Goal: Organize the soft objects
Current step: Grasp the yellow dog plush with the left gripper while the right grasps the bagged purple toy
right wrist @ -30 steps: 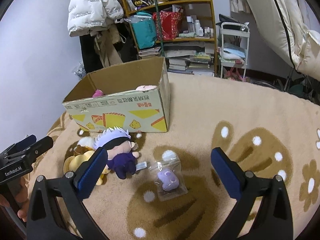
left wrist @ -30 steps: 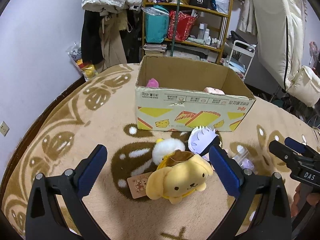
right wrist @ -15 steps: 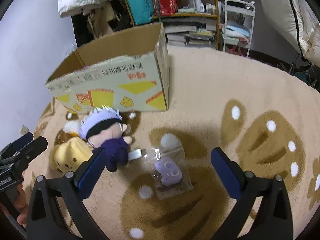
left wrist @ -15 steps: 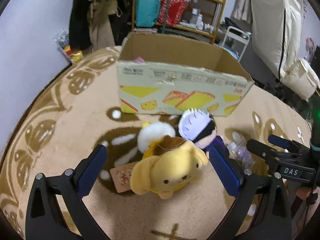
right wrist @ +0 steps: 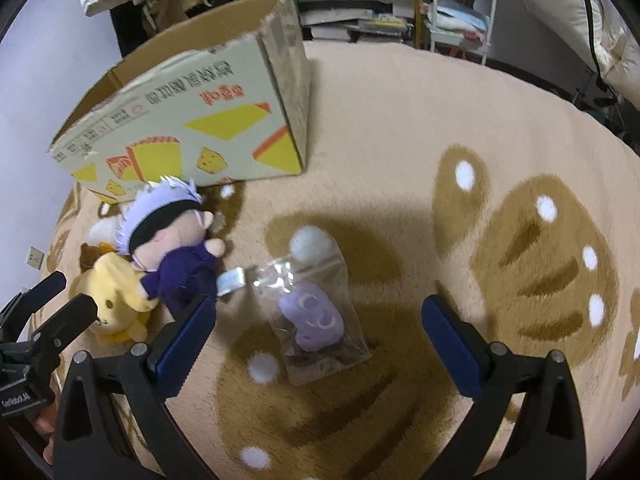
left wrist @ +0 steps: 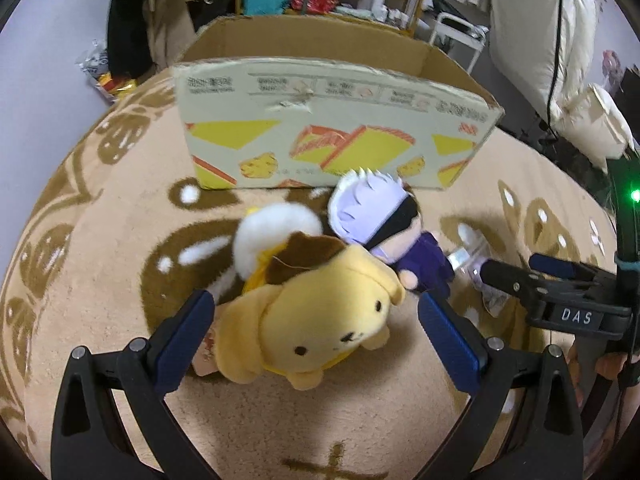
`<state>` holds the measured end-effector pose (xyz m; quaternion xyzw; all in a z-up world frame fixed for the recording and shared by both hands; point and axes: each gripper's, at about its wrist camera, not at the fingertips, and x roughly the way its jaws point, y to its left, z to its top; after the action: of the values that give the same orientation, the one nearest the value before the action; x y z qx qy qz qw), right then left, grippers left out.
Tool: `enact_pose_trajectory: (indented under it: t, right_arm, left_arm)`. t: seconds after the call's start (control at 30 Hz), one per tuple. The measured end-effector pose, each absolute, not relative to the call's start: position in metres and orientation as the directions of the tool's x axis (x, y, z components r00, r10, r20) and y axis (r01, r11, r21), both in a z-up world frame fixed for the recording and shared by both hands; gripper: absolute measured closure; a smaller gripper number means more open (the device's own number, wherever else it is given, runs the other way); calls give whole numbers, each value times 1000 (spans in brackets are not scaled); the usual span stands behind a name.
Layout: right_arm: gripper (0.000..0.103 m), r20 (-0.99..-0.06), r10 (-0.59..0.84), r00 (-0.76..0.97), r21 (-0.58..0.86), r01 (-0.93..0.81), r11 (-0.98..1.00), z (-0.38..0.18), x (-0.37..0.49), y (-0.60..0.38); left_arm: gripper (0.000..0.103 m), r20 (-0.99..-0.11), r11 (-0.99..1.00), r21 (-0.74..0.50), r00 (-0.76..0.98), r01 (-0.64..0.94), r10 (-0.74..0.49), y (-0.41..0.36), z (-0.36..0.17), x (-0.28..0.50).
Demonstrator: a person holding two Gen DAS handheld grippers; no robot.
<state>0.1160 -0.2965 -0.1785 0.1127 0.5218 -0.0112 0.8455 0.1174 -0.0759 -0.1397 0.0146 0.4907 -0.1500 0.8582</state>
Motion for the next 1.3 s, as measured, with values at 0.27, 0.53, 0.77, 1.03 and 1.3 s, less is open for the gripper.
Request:
enact_pose_trajectory:
  t: [0.27, 0.53, 0.77, 1.03, 1.3]
  right_arm:
    - [8, -916, 103, 387, 170, 143, 975, -192, 119, -296]
    - [8, -933, 100, 346, 160, 149, 976, -202, 121, -297]
    - [8, -936, 94, 340, 150, 143, 978, -204, 121, -295]
    - [10, -943, 66, 326, 114, 129, 985, -207, 124, -285]
    - [23, -941, 48, 335, 99, 135, 986, -205, 121, -280]
  left_arm:
    - [2, -865, 950, -88, 450, 300, -222, -85, -149, 121]
    - [2, -883, 957, -92, 421, 275, -206, -82, -160, 128]
    - [2, -893, 960, -70, 412, 273, -182, -84, -164, 130]
    - [3, -907, 968, -33, 399, 249, -134, -82, -176, 134]
    - [19, -907, 966, -89, 382, 242, -179, -76, -177, 135]
